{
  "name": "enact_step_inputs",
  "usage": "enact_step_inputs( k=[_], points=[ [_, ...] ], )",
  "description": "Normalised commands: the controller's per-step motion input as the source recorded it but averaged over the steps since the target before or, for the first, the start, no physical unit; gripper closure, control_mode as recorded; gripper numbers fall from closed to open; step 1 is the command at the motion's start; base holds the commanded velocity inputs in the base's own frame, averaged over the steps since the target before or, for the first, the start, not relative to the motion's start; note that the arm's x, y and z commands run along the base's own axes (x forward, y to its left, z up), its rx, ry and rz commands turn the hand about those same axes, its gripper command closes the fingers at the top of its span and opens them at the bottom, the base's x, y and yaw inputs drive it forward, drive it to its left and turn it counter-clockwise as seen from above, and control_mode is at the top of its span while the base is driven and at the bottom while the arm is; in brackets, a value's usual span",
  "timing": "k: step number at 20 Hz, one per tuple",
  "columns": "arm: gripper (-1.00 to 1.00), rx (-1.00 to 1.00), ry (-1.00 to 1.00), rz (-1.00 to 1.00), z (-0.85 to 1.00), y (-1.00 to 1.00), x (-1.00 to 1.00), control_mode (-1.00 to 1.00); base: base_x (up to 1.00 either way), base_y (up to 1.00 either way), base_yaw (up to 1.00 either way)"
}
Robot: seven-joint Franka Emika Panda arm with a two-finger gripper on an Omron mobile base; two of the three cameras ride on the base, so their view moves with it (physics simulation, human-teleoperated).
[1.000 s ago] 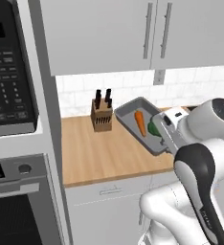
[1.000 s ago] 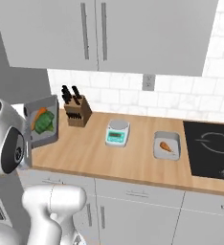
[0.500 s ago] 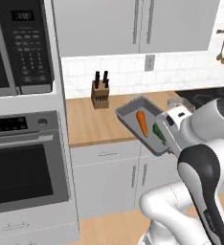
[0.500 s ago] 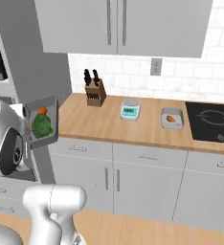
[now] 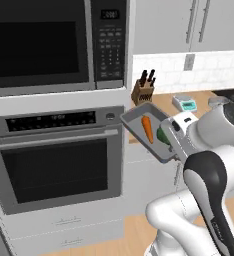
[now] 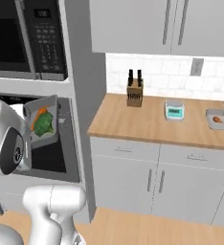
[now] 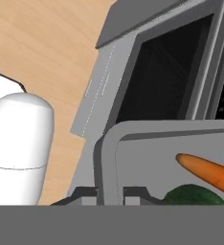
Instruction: Take the meat container that has the chicken drumstick and place it on the second highest rack of the freezer. Then take the vegetable container that has the carrot and broccoli and place it on the highest rack of the freezer.
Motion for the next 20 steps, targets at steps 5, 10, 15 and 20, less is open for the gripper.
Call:
enact_step_inputs(
  k=[5, 10, 15, 20],
  points=[
    [1.00, 0.00, 0.00, 0.00, 0.00, 0.00, 0.00, 1.00, -0.61, 0.97, 0.00],
    [1.00, 0.00, 0.00, 0.00, 0.00, 0.00, 0.00, 1.00, -0.13, 1.00, 0.00],
    [1.00, 0.00, 0.00, 0.00, 0.00, 0.00, 0.00, 1.00, -0.10, 1.00, 0.00],
    [1.00, 0.00, 0.00, 0.00, 0.00, 0.00, 0.00, 1.00, -0.23, 1.00, 0.00]
  ],
)
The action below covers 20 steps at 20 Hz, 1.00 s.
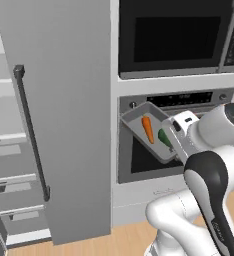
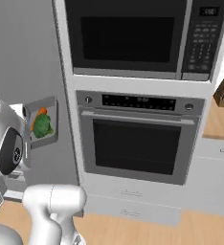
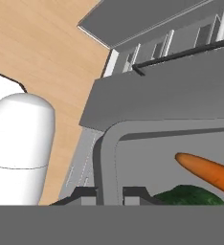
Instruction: Take the meat container that has the chicken drumstick and place it on the second highest rack of the freezer. Then take the vegetable container that has the carrot and broccoli and place it on the highest rack of the freezer.
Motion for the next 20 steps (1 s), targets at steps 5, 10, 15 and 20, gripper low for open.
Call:
enact_step_inputs(
  k=[5, 10, 15, 20],
  points=[
    [1.00, 0.00, 0.00, 0.00, 0.00, 0.00, 0.00, 1.00, -0.07, 1.00, 0.00],
    [1.00, 0.00, 0.00, 0.00, 0.00, 0.00, 0.00, 1.00, 0.00, 0.92, 0.00],
    [1.00, 0.00, 0.00, 0.00, 0.00, 0.00, 0.00, 1.00, 0.00, 0.54, -0.01],
    [1.00, 0.00, 0.00, 0.00, 0.00, 0.00, 0.00, 1.00, 0.00, 0.36, -0.02]
  ],
)
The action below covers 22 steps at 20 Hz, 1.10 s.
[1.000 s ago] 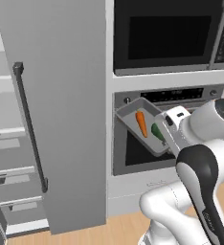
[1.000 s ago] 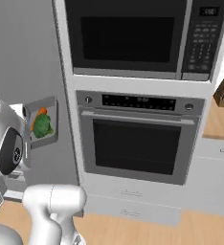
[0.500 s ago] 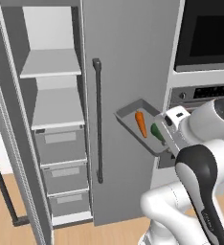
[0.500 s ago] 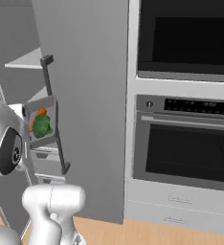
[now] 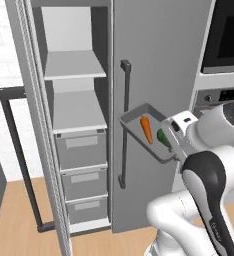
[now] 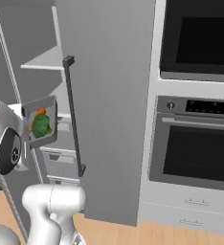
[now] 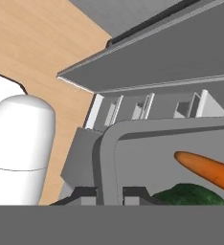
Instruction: Take the meat container that has the chicken drumstick and place it on the second highest rack of the freezer. Then take the vegetable container that has the carrot and broccoli and place it on the highest rack of the freezer.
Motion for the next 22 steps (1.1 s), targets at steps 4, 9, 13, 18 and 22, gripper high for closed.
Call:
enact_step_inputs(
  k=[4, 9, 13, 18, 22],
  points=[
    [1.00, 0.00, 0.00, 0.00, 0.00, 0.00, 0.00, 1.00, 0.02, 0.60, -0.04],
    [1.00, 0.00, 0.00, 0.00, 0.00, 0.00, 0.00, 1.00, 0.05, 0.45, -0.05],
    [1.00, 0.00, 0.00, 0.00, 0.00, 0.00, 0.00, 1.00, 0.14, 0.00, -0.07],
    [1.00, 0.00, 0.00, 0.00, 0.00, 0.00, 0.00, 1.00, 0.19, 0.14, -0.04],
    [1.00, 0.00, 0.00, 0.00, 0.00, 0.00, 0.00, 1.00, 0.38, 0.29, -0.03]
  ],
)
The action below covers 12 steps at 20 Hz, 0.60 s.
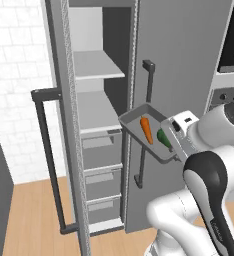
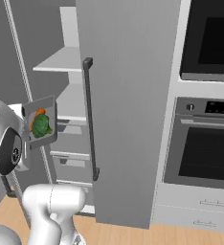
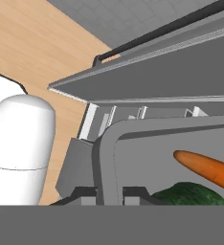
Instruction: Take the meat container that has the chicken drumstick and place it on the second highest rack of the freezer. Then take the vegetable container that has the carrot and broccoli and place it on the highest rack of the freezer.
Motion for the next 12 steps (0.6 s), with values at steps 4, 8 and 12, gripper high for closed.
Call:
enact_step_inputs(
  k=[4, 8, 12],
  points=[
    [1.00, 0.00, 0.00, 0.00, 0.00, 0.00, 0.00, 1.00, 0.53, 0.32, -0.02],
    [1.00, 0.00, 0.00, 0.00, 0.00, 0.00, 0.00, 1.00, 0.43, 0.46, -0.03],
    [1.00, 0.00, 0.00, 0.00, 0.00, 0.00, 0.00, 1.00, 0.22, 0.51, -0.03]
  ],
)
